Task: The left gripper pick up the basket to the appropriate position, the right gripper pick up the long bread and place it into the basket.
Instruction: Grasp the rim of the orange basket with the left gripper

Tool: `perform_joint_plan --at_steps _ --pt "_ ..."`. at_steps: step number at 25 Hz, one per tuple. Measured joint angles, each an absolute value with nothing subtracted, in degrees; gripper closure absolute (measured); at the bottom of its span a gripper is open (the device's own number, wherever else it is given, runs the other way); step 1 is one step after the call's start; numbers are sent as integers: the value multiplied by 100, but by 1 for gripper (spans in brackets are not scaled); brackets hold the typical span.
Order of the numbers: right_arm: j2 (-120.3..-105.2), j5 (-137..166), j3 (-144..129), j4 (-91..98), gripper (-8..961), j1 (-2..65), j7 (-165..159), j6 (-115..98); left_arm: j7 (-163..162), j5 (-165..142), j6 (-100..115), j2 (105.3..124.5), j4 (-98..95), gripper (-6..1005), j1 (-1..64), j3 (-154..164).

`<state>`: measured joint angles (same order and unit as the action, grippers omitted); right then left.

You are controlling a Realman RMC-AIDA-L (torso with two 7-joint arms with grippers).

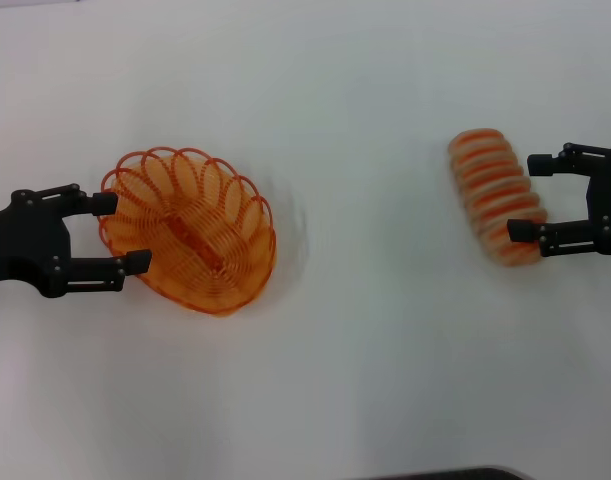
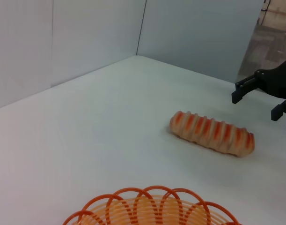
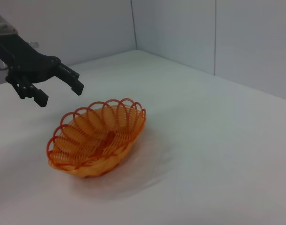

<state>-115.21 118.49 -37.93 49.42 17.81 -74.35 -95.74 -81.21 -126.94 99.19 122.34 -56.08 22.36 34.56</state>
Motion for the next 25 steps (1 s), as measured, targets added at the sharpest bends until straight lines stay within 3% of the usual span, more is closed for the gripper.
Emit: perform_joint_plan --at_steps 15,25 --pt "-11563 11847 -3758 4947 8 1787 -7445 -9562 -8255 -12583 9786 12275 -5616 124 2286 3375" --pt "-11559 11825 -3623 4984 9 1823 -7487 -9636 -9546 -12704 8708 12298 -5685 124 2819 3556"
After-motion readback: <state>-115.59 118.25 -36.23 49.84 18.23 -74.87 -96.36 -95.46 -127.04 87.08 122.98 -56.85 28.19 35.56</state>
